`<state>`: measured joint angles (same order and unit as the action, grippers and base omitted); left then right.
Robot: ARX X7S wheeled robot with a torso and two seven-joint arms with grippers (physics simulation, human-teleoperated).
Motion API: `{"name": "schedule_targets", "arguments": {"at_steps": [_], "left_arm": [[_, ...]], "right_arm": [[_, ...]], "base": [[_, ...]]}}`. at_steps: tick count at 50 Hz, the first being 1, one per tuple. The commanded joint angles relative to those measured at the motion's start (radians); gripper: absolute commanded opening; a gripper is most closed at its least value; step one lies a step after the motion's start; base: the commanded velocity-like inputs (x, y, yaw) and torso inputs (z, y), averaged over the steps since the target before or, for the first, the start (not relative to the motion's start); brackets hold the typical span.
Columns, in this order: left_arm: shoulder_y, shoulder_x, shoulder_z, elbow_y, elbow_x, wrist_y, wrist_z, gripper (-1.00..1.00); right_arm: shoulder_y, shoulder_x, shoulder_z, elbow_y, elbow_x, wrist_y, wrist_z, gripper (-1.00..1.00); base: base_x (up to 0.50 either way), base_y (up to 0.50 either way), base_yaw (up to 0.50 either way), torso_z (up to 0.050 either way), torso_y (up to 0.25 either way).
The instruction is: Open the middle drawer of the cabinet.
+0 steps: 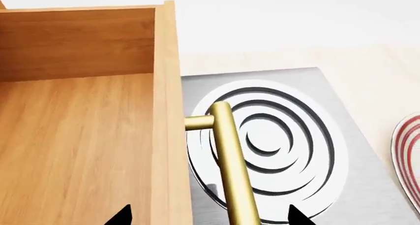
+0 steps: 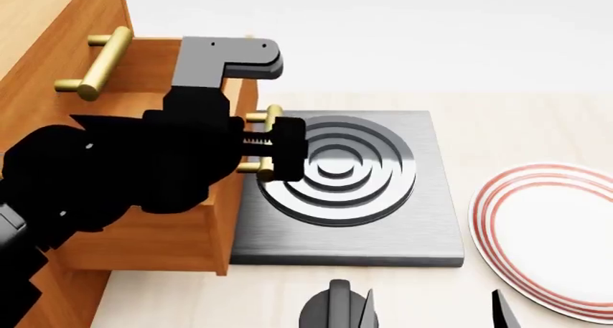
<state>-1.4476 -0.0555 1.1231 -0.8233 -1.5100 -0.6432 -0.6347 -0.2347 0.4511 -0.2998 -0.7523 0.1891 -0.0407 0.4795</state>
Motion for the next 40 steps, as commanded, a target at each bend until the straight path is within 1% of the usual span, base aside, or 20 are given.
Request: {"name": "schedule_targets", "arguments": {"at_steps": [1,11,17,21,25,33,37,40], "left_arm": [[0.023,0.022,0.015,0.020,-0.056,0.005,0.009,1.00],[0.022,0.026,0.005,0.048,-0.067,0.028,0.018,1.00],[0.022,0.048,0.018,0.041,-0.072,0.039,0.017,1.00],[0.008,0.054,0.089,0.061,-0.136,0.073,0.009,1.00],[-0.014,0.055,0.186,0.082,-0.223,0.129,0.000,1.00],[-0.063,0.055,0.360,0.111,-0.389,0.243,0.014,1.00],[-0.079,0.055,0.424,0.137,-0.451,0.285,0.014,1.00],[-0.084,0.055,0.447,0.158,-0.480,0.308,0.012,1.00]], "right_arm": [[0.000,0.003,0.000,0.002,0.003,-0.004,0.002,1.00],[0.001,0.006,-0.002,-0.002,0.003,-0.001,0.004,1.00],[0.005,0.006,-0.004,0.000,0.003,0.001,0.005,1.00],[0.005,0.008,-0.004,0.000,0.004,-0.001,0.006,1.00],[0.003,0.009,-0.003,-0.001,0.006,-0.003,0.007,1.00],[0.003,0.011,-0.005,0.000,0.005,-0.002,0.009,1.00],[0.002,0.012,-0.005,-0.002,0.005,-0.004,0.010,1.00],[0.000,0.014,-0.003,-0.004,0.008,-0.004,0.011,1.00]], "base": [[0.00,0.00,0.00,0.000,0.000],[0.00,0.00,0.00,0.000,0.000],[0.00,0.00,0.00,0.000,0.000],[0.00,0.00,0.00,0.000,0.000],[0.00,0.00,0.00,0.000,0.000],[0.00,0.00,0.00,0.000,0.000],[0.00,0.00,0.00,0.000,0.000],[0.00,0.00,0.00,0.000,0.000]]}}
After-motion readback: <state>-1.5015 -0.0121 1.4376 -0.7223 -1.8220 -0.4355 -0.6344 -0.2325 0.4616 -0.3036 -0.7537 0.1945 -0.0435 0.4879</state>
